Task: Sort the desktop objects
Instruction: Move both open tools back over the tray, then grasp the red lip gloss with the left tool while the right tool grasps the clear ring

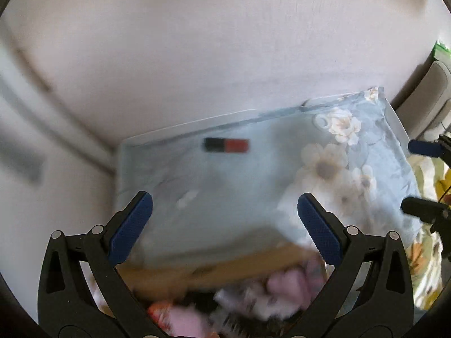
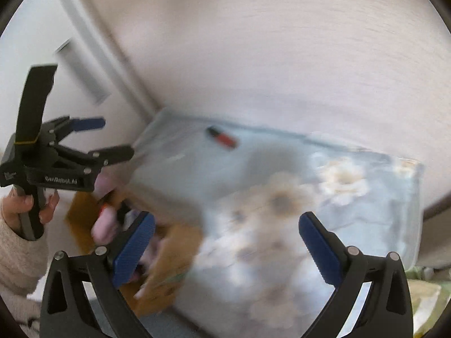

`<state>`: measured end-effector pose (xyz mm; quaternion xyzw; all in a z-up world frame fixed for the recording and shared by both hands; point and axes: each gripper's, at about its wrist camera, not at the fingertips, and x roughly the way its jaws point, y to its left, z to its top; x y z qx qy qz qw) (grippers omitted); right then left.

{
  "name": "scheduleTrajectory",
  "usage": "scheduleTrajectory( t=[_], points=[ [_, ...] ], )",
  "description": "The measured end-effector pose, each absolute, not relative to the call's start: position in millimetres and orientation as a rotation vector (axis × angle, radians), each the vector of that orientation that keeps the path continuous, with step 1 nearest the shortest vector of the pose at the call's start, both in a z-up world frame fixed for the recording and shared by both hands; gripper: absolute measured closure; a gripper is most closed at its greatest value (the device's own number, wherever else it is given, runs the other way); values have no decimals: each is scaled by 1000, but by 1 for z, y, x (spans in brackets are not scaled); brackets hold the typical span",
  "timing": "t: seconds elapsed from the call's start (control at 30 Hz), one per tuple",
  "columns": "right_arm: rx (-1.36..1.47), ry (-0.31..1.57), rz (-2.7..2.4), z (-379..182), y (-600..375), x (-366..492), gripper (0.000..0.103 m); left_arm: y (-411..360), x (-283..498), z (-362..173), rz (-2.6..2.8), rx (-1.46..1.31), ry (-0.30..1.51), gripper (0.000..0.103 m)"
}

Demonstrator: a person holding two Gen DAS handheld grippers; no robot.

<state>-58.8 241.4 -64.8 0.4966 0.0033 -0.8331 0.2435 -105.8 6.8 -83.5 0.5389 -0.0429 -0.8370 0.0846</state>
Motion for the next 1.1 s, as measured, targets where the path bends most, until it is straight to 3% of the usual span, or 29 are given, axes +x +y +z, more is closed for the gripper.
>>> scheduleTrajectory(
  t=[0.1,0.33,0.87,0.93,1.0,1.1],
  points=[
    [1426,-5,-2335,-92,257,-95,1,2,-151,-123,-2442,1659,-229,0],
    [1568,-4,-2383,-166,273,-155,1,-20,-210,-196,-2369,1757,-241,0],
    [1511,160,-2463,-208,254,-199,3,-50,-230,-242,-2324,1881,-99,1],
    [1498,163,-2470,-210,255,-200,15,-52,-230,-241,-2340,1881,-70,6],
    [1495,176,-2467,-213,256,-201,41,-53,-228,-236,-2378,1862,-38,19],
    [1462,210,-2492,-211,257,-199,57,-54,-228,-234,-2389,1855,-46,20]
  ],
)
